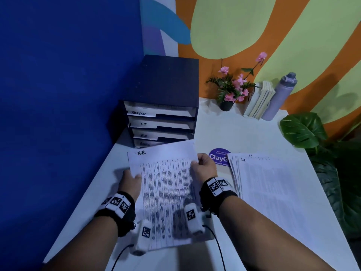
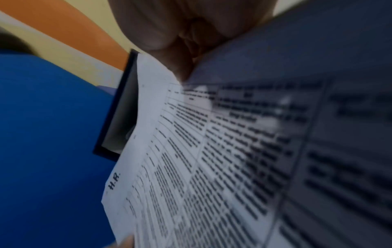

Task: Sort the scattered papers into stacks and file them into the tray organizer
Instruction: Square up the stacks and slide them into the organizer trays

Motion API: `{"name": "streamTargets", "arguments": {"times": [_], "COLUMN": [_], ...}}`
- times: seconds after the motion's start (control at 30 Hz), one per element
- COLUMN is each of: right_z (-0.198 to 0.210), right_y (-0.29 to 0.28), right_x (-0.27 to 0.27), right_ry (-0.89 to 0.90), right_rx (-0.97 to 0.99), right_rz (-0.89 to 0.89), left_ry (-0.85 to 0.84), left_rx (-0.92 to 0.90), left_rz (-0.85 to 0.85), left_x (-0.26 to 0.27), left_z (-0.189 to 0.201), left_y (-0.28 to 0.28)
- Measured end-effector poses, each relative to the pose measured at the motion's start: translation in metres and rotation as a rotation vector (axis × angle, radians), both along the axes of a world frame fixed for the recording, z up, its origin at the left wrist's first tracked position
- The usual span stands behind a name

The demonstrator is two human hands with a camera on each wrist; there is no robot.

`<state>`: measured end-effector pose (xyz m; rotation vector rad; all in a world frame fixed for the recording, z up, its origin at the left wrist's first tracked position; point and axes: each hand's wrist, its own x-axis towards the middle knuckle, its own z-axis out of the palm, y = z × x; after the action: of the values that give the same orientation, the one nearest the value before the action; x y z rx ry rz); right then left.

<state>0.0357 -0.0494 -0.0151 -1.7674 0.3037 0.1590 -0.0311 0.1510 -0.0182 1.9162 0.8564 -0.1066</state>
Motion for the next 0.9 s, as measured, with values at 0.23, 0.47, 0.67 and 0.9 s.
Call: {"name": "streamTargets", "arguments": {"times": [0.23, 0.47, 0.67, 0.9], "right_z": [-0.03, -0.019, -0.006, -0.022], "right_y": [0.035, 0.038, 0.03, 0.019], "right_x": [0.047, 0.079, 0.076, 0.039], "right_ry": [0.219, 0.265, 0.204, 0.326], "right_rx": [-0.009, -0.096, -0.191, -0.131], "right_rz": [-0.021, -0.006, 0.092, 0.278], "left_ry": [0.116, 0.091, 0.076, 0.06], "left_rx": [-0.145, -0.219, -0.133, -0.163], "left_rz": [-0.109, -0.211, -0.223, -0.143], "left_x": [-0.045, -0.037, 0.009, 0.087], "left_z": [-0.041, -0.029, -0.011, -0.007], "left_y": [0.038, 0.054, 0.05, 0.051]}}
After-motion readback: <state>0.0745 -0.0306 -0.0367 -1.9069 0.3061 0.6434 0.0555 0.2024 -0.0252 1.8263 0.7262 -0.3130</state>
